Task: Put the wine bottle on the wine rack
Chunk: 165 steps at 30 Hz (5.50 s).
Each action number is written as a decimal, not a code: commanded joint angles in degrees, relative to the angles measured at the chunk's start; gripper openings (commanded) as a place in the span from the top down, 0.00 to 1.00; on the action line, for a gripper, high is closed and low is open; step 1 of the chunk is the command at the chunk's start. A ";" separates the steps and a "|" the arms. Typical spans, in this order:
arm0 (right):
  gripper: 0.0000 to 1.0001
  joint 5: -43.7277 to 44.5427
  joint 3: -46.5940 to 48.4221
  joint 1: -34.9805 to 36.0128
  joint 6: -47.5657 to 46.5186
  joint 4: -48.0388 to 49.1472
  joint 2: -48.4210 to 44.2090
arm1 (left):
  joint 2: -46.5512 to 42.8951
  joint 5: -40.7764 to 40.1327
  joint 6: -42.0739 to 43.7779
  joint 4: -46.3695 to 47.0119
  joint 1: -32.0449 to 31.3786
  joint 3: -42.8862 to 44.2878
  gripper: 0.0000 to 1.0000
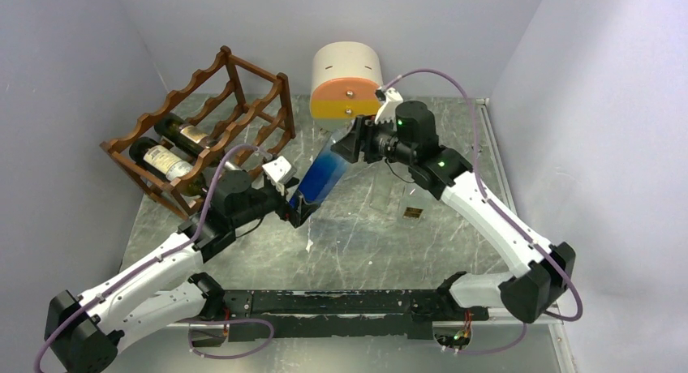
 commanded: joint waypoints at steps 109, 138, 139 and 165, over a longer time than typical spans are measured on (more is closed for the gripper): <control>0.15 -27.84 3.30 4.66 -19.98 -16.15 -1.97 | -7.49 -2.08 78.60 -11.27 -0.56 15.62 0.93; 1.00 -4.78 7.38 5.71 -13.26 -13.26 -7.62 | -4.46 -1.74 70.52 -17.60 -0.54 17.54 0.02; 1.00 -4.04 7.50 5.76 -13.31 -13.48 -7.62 | -4.35 -1.62 70.25 -17.66 -0.59 17.74 0.02; 1.00 -4.68 -3.45 5.73 -16.75 1.46 -4.62 | -6.10 -22.33 0.22 -3.24 -0.60 24.14 0.02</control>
